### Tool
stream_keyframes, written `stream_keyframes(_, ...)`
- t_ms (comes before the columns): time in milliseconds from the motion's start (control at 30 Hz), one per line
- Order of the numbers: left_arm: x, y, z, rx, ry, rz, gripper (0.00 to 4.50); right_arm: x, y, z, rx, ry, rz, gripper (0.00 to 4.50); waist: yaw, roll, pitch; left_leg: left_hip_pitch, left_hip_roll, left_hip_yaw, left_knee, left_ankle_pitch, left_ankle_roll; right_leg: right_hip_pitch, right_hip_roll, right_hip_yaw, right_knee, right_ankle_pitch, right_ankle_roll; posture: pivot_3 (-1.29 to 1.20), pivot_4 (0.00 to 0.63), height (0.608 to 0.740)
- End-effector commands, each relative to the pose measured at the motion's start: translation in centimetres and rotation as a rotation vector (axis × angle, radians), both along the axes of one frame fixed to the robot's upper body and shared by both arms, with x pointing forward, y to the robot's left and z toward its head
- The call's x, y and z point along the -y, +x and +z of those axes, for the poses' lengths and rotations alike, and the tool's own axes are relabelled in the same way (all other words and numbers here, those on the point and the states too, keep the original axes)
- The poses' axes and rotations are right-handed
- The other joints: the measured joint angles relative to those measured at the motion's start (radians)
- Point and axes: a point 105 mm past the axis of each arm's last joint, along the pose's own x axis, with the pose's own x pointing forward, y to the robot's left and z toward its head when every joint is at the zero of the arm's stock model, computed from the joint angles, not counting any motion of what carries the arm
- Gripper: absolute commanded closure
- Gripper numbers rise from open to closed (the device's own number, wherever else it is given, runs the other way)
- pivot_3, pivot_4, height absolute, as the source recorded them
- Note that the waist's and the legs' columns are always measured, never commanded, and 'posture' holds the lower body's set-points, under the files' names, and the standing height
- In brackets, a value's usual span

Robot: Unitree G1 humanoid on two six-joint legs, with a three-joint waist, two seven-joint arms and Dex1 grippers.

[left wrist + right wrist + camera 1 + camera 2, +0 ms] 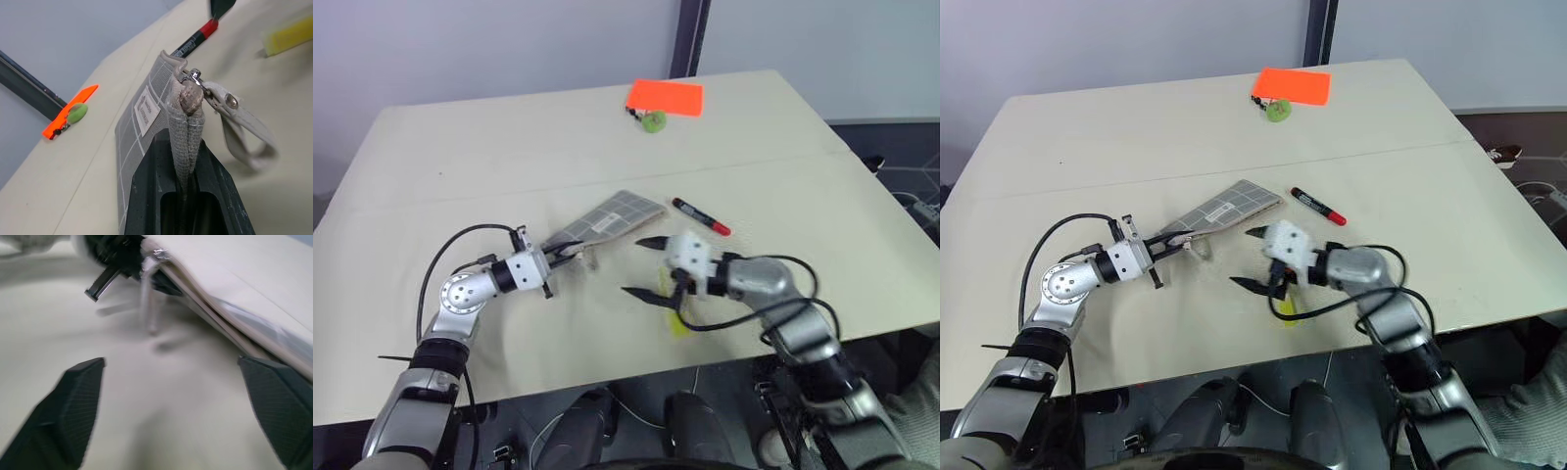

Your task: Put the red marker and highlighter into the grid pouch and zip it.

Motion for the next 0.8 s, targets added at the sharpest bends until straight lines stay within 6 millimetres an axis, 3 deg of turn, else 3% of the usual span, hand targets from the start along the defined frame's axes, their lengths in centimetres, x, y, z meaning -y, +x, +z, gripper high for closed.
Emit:
stream_keyframes(33, -0.5, 0.3, 0.9, 0.041, -0.017, 0.026, 4.50, 2.4, -0.5, 4.3, 0.068, 0.213, -0.134, 0.02, -0.002, 0.000, 0.000, 0.000, 0.000, 0.000, 0.000, 0.000, 0.000, 0.000, 0.000, 0.000, 0.000, 0.000, 0.000, 0.00, 0.150, 0.740)
stream_keyframes(133, -0.4, 0.6, 0.9, 0.041, -0.027, 0.029, 4.50, 3.5, -1.4, 4.9, 0.039, 0.311, -0.224, 0.02, -0.002, 0.000, 0.000, 0.000, 0.000, 0.000, 0.000, 0.000, 0.000, 0.000, 0.000, 0.000, 0.000, 0.000, 0.000, 0.00, 0.150, 0.740)
stream_keyframes(233, 0.1, 0.8, 1.0, 0.043, -0.034, 0.017, 4.50, 3.8, -3.3, 2.5, -0.055, 0.206, -0.282, 0.02, 0.004, 0.000, 0.000, 0.000, 0.001, 0.000, 0.000, 0.000, 0.000, 0.000, 0.000, 0.000, 0.000, -0.001, 0.000, 0.00, 0.150, 0.740)
stream_keyframes(333, 0.2, 1.0, 1.0, 0.040, -0.032, 0.008, 4.50, 2.3, -5.5, 0.9, -0.204, 0.190, -0.231, 0.02, 0.013, 0.000, 0.000, 0.000, 0.001, 0.000, 0.000, 0.000, 0.000, -0.002, 0.000, 0.000, -0.001, -0.001, 0.000, 0.00, 0.150, 0.740)
stream_keyframes(400, 0.1, 1.1, 1.0, 0.036, -0.028, 0.008, 4.50, 1.8, -6.1, -0.6, -0.273, 0.090, -0.225, 0.02, 0.011, 0.000, 0.000, 0.000, 0.001, 0.001, 0.000, 0.000, 0.000, -0.001, 0.000, 0.001, -0.002, -0.002, -0.001, 0.00, 0.150, 0.740)
stream_keyframes(500, 0.3, 1.4, 1.1, 0.038, -0.025, 0.003, 4.50, 1.8, -5.3, -2.1, -0.334, 0.000, -0.285, 0.02, 0.014, -0.001, 0.000, 0.000, 0.001, 0.001, 0.000, 0.000, 0.000, -0.001, -0.001, 0.000, -0.003, -0.003, -0.003, 0.00, 0.150, 0.740)
stream_keyframes(633, 0.4, 1.5, 1.2, 0.043, -0.025, -0.001, 4.50, 0.8, -4.7, -2.5, -0.364, -0.089, -0.278, 0.02, 0.018, -0.001, 0.000, 0.000, 0.001, 0.001, 0.000, 0.000, 0.000, 0.000, -0.001, 0.000, -0.003, -0.003, -0.003, 0.00, 0.150, 0.740)
stream_keyframes(700, 0.2, 1.4, 1.1, 0.045, -0.022, 0.000, 4.50, 1.5, -4.3, -3.4, -0.334, -0.216, -0.311, 0.02, 0.021, -0.001, 0.000, 0.000, 0.001, 0.001, 0.000, 0.000, 0.000, -0.001, -0.001, 0.000, -0.004, -0.003, -0.003, 0.00, 0.150, 0.740)
stream_keyframes(800, -0.1, 1.3, 1.1, 0.045, -0.021, 0.011, 4.50, 1.7, -4.0, -3.7, -0.345, -0.234, -0.340, 0.02, 0.023, -0.001, 0.000, 0.000, 0.001, 0.001, 0.000, 0.000, 0.000, 0.000, -0.001, -0.002, -0.008, -0.003, -0.003, 0.00, 0.150, 0.740)
